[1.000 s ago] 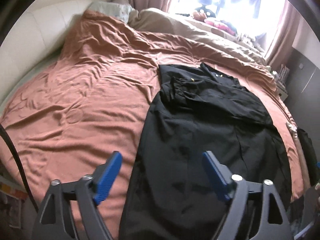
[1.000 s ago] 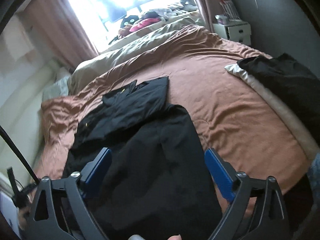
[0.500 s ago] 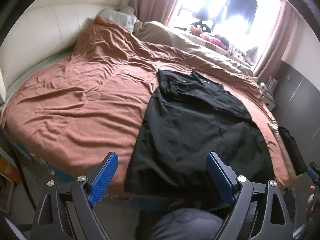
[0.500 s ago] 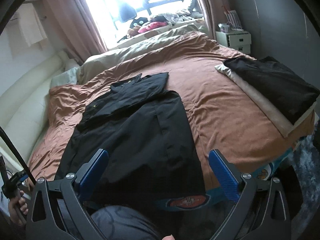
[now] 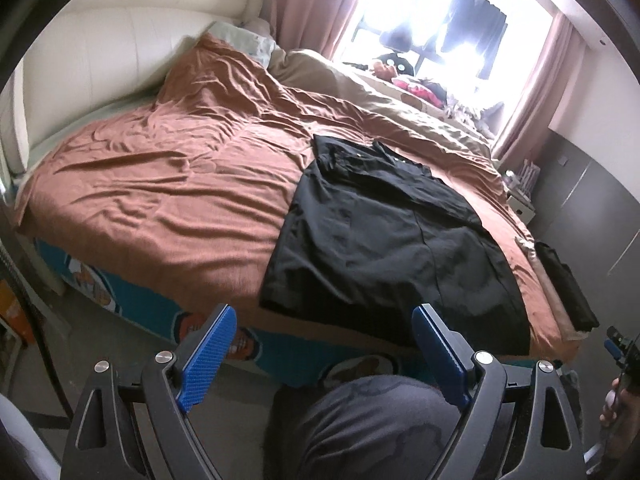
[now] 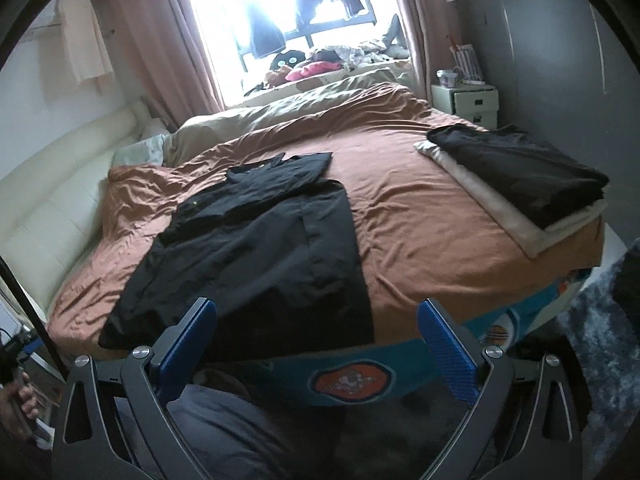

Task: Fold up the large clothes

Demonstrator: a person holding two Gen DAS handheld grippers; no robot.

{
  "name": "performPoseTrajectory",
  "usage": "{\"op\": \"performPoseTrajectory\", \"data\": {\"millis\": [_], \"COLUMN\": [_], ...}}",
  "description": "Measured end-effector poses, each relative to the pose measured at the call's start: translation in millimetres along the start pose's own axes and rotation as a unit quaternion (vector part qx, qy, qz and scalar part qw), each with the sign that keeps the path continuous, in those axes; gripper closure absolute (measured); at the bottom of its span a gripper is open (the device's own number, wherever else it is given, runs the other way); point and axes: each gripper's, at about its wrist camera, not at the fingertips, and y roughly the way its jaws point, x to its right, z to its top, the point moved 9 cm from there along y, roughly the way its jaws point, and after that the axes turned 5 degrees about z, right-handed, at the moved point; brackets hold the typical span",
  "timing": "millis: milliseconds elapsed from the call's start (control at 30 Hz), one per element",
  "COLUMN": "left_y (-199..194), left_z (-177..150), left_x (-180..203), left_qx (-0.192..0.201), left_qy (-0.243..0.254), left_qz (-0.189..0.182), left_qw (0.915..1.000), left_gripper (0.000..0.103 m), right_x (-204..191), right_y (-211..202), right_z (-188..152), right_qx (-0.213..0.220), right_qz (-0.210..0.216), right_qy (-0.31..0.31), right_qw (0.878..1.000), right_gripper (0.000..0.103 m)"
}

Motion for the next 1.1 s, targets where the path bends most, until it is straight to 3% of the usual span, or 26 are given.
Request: {"op": "performPoseTrajectory", "data": {"millis": [333,533,733,867,967,1100], "left_y": [-4,8,46,77,105,142], "left_z": [-21,-16,-12,-10,-7,-2], "left_x": [-12,-22,-33,-40,-41,-41], "left_qx": [-0.006,-0.007,-0.024,-0.037,-0.055,-0.077], "left_qy": [0.0,-0.006,-0.021,-0.032,-0.036,-0.033], "left_qz": [0.012,0.015,0.021,0.025,0.022,0.024], "left_qw": [0.9999,0.9998,0.9993,0.9985,0.9976,0.9962], "left_gripper": [0.013,0.013,0.013,0.015,0.022,0.025], "right_x": [21,37,53,54,57,68], "right_y": [-6,5,45,71,97,135], "right_z": [-28,-32,-34,-31,-32,-27], "right_qx": [0.004,0.011,-0.017,-0.029,-0.047,-0.066], "right_qz": [0.002,0.012,0.016,0.019,0.026,0.025], "right_qy": [0.004,0.017,0.031,0.033,0.048,0.061], "right_qw": [1.0,1.0,0.999,0.999,0.997,0.996], "right_gripper": [0.003,0.002,0.003,0.009,0.022,0.025]}}
